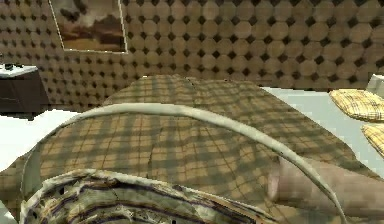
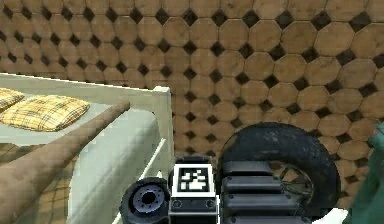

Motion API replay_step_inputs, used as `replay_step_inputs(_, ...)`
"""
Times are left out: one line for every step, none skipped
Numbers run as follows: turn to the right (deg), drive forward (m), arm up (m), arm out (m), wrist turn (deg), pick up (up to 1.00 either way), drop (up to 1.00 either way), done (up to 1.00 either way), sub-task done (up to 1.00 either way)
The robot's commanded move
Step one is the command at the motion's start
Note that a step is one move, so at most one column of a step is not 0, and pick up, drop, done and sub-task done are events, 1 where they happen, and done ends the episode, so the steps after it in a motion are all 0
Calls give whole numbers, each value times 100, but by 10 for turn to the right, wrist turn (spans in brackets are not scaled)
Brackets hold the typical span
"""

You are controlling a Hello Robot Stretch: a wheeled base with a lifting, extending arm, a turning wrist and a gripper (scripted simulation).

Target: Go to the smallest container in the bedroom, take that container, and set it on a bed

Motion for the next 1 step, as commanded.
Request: replay_step_inputs(0,10,0,0,0,0,0,0,0)
